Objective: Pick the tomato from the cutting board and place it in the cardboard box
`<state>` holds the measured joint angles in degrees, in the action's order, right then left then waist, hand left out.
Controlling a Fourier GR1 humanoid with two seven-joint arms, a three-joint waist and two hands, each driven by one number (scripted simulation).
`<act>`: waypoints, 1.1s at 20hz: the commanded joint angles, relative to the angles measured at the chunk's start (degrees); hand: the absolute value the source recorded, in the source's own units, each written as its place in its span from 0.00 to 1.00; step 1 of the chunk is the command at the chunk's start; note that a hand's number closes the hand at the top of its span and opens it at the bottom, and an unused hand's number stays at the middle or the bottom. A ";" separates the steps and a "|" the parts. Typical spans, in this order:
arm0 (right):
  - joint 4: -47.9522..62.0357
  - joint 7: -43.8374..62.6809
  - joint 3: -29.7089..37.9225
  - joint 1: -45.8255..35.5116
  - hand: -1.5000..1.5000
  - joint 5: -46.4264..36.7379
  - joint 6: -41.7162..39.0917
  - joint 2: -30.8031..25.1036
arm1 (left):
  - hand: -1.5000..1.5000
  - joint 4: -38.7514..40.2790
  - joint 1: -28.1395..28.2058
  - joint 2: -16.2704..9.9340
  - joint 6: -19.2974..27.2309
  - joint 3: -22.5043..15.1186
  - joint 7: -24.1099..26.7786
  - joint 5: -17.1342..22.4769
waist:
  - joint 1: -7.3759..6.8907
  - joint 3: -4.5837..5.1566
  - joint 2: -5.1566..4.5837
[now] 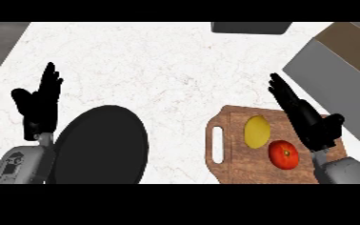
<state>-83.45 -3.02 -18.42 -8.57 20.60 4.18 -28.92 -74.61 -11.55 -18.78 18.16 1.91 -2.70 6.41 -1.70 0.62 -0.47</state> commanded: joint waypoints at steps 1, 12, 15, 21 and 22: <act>-3.86 -0.30 3.81 0.05 0.00 -0.38 0.16 -2.57 | 0.50 -1.75 -1.59 -2.22 -3.13 -0.30 -1.32 -0.09 | 2.03 -0.61 0.62; -17.36 -7.55 26.92 11.84 0.00 -2.61 -2.17 -26.32 | 0.50 -15.51 1.05 -7.01 -17.79 -10.91 5.33 -2.37 | 4.63 -0.67 1.47; -19.27 -16.38 26.52 18.95 0.00 -10.53 -2.88 -26.83 | 0.50 -13.76 2.33 -7.18 -18.68 -10.98 8.88 -3.33 | 4.35 -0.64 1.11; -28.35 -11.54 29.57 24.75 0.00 -16.78 -6.36 -33.45 | 0.50 -15.04 2.30 -6.65 -19.93 -11.13 8.48 -3.52 | 3.40 -0.52 0.89; -27.81 -9.56 26.35 23.83 0.00 -21.12 -4.97 -33.14 | 0.50 -14.89 -0.04 -6.65 -20.65 -10.49 5.74 -2.24 | 2.69 -0.54 0.66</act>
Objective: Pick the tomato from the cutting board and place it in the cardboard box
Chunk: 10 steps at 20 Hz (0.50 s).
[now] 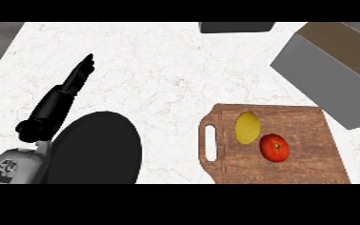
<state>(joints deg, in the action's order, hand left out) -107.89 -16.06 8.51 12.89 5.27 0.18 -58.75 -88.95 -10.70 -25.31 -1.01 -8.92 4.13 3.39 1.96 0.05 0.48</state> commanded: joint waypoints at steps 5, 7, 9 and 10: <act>-14.92 16.18 -4.25 4.87 0.00 -11.65 -6.05 -10.41 | 0.50 0.35 -1.72 0.22 -1.99 0.72 0.12 0.72 | -0.91 0.14 -0.31; -19.64 22.16 -3.62 4.52 0.00 -10.32 -10.02 -13.53 | 0.50 0.02 -0.63 0.00 -2.06 0.29 0.81 -0.30 | -1.13 0.17 -0.20; -24.33 28.27 -7.44 4.41 0.00 -12.87 -10.14 -12.30 | 0.50 0.39 0.11 1.09 -1.52 -0.51 1.22 -1.41 | -1.71 0.10 -0.35; -24.11 28.19 -7.08 5.94 0.00 -15.84 -10.87 -12.97 | 0.50 0.48 -1.55 1.80 -0.93 -0.25 -0.66 -1.30 | -1.17 0.05 -0.30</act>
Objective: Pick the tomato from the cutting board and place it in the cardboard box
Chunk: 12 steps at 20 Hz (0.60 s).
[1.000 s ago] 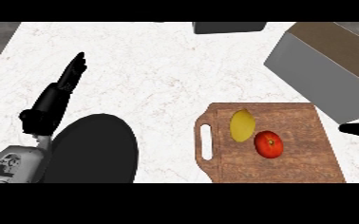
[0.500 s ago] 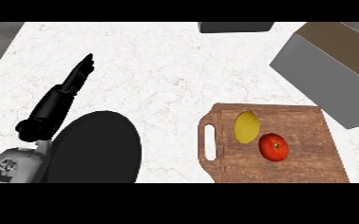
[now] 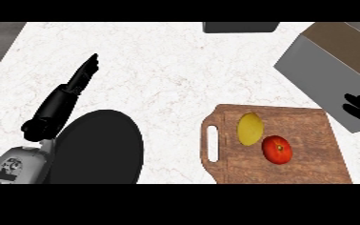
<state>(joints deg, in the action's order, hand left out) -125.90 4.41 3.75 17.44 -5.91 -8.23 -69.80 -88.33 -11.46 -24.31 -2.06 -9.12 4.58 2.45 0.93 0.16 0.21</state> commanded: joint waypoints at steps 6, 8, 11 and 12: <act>-14.16 29.86 -12.19 -8.41 0.00 -4.93 -7.81 -2.09 | 0.50 0.69 -1.23 1.75 -0.85 -0.87 0.48 -2.04 | -2.43 0.02 -0.59; -12.91 33.99 -16.54 -12.06 0.00 -4.37 -9.43 -0.11 | 0.50 0.08 -0.36 0.67 -2.87 0.27 1.51 -0.87 | -3.19 0.01 -0.69; -13.33 38.58 -21.65 -13.82 0.00 -7.52 -11.41 4.91 | 0.50 1.00 -0.94 2.26 -1.62 0.17 0.96 -3.17 | -1.83 -0.08 -0.38; -12.93 39.22 -23.30 -14.73 0.00 -8.45 -12.23 6.53 | 0.50 -2.40 0.45 0.55 -3.93 2.17 -0.76 -0.32 | -1.93 -0.11 -0.28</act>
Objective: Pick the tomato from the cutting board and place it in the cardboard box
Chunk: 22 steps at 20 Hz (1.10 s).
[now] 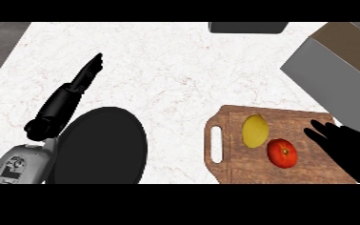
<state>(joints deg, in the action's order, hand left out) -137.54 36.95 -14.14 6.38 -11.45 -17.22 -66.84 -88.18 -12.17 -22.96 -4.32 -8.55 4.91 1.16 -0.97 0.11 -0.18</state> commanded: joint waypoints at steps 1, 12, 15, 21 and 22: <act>-3.29 11.97 -9.95 -6.26 0.00 -3.90 -2.70 5.41 | 0.50 1.06 1.51 -0.87 -1.12 1.77 2.80 -0.52 | -0.54 0.01 -0.06; 12.31 9.24 -17.55 -13.38 0.00 -19.73 -8.16 20.64 | 0.50 -0.05 -1.43 1.70 -3.25 3.97 -1.83 -1.48 | 0.78 -0.12 0.16; 9.36 15.78 -21.62 -14.40 0.00 -22.24 -11.52 25.71 | 0.50 2.48 -3.52 5.22 -1.31 2.62 -2.92 -3.80 | 1.02 -0.08 0.16; 17.07 8.34 -16.31 -13.50 0.00 -26.58 -12.85 27.98 | 0.50 -2.37 0.91 2.41 -6.19 6.80 -2.88 -1.86 | 0.85 -0.12 0.23; 19.02 6.33 -16.05 -12.47 0.00 -28.08 -11.90 27.86 | 0.50 -1.24 1.23 3.39 -5.76 6.03 -0.24 -3.32 | 0.93 -0.12 0.20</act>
<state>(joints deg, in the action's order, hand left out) -122.03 46.02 -30.91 -7.36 -35.57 -28.91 -40.71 -88.50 -11.93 -19.86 -8.73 -3.30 4.18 -1.81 -0.11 0.01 0.01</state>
